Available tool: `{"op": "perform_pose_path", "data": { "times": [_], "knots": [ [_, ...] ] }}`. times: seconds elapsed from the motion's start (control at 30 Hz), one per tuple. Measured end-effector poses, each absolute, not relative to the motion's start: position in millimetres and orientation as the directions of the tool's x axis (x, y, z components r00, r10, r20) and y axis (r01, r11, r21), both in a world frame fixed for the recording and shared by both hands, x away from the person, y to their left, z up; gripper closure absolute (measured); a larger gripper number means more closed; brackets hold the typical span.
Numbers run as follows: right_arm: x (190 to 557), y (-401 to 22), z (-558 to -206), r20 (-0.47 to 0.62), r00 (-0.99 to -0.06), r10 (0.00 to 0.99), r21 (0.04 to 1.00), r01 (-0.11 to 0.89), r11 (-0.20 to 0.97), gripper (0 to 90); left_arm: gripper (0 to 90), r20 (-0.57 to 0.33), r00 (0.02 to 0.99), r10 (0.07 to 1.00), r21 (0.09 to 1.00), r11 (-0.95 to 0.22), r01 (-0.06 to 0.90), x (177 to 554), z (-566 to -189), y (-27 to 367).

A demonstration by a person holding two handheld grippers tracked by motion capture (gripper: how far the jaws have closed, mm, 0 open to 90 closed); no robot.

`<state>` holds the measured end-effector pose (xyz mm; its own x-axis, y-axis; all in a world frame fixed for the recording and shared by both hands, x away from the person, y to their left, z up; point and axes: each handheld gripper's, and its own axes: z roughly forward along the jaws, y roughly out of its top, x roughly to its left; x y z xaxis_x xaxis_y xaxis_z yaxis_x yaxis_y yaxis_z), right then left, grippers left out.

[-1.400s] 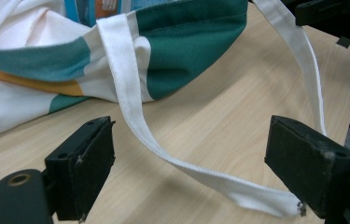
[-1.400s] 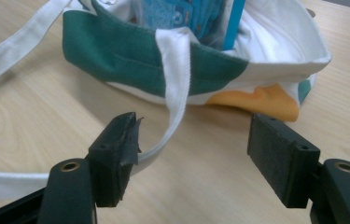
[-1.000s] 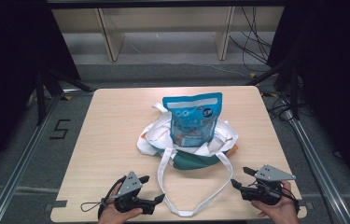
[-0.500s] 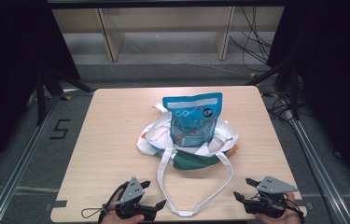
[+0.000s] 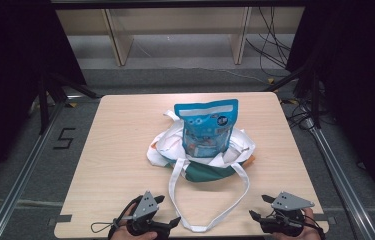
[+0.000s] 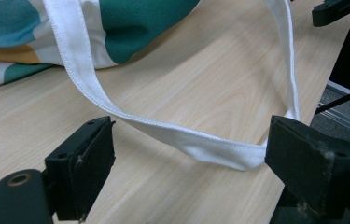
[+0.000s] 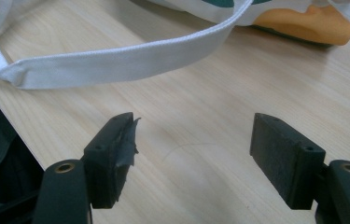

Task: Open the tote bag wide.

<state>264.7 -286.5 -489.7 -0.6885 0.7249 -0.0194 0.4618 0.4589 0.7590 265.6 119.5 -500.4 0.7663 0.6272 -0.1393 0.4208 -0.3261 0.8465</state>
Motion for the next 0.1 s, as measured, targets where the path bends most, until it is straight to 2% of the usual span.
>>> {"op": "perform_pose_path", "data": {
  "times": [0.1],
  "knots": [
    [265.6, -286.5, -490.6, -0.013, -0.698, 0.716, 0.759, 0.46, 0.462, 31.9, 14.8, -0.111, 0.773, 0.625, 0.845, -0.35, 0.404, 267.0, -499.2, 121.2]
  ]
}}
